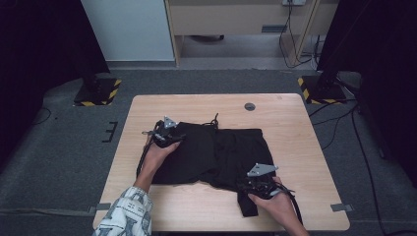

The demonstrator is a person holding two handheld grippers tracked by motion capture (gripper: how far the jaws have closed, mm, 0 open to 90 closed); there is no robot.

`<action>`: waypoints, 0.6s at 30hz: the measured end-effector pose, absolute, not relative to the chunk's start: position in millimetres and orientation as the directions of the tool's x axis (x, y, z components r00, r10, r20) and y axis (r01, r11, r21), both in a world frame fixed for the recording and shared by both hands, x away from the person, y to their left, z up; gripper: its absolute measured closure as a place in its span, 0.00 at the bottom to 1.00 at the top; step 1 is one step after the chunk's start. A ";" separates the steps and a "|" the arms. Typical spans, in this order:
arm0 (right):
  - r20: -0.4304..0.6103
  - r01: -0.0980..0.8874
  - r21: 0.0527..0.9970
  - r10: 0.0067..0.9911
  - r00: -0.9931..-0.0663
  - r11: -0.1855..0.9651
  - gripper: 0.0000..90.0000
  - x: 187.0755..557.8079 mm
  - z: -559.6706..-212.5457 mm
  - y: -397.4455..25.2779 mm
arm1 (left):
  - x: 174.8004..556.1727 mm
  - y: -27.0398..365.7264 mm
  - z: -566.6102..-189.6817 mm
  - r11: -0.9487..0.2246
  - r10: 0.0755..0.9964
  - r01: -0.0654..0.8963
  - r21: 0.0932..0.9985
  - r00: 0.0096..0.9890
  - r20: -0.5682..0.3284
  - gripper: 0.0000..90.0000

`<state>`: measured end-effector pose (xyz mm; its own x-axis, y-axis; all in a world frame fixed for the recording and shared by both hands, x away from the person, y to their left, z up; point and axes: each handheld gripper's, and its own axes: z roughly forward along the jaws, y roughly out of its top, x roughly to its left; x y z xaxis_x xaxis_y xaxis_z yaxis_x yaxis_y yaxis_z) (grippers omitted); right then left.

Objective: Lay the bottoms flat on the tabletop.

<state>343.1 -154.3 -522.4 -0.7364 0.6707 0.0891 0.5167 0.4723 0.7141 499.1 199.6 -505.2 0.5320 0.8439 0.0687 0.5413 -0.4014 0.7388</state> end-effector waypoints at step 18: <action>0.096 0.487 0.756 0.661 -0.744 0.437 0.71 343.3 -532.6 -162.3 | 457.2 190.8 -477.9 -0.455 0.804 0.475 0.753 0.583 0.117 0.88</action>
<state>343.3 -162.3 -532.6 -0.7438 0.6615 0.0962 0.4869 0.4375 0.7560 457.2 190.8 -477.9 0.5834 0.8036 0.1174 0.4750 -0.4549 0.7533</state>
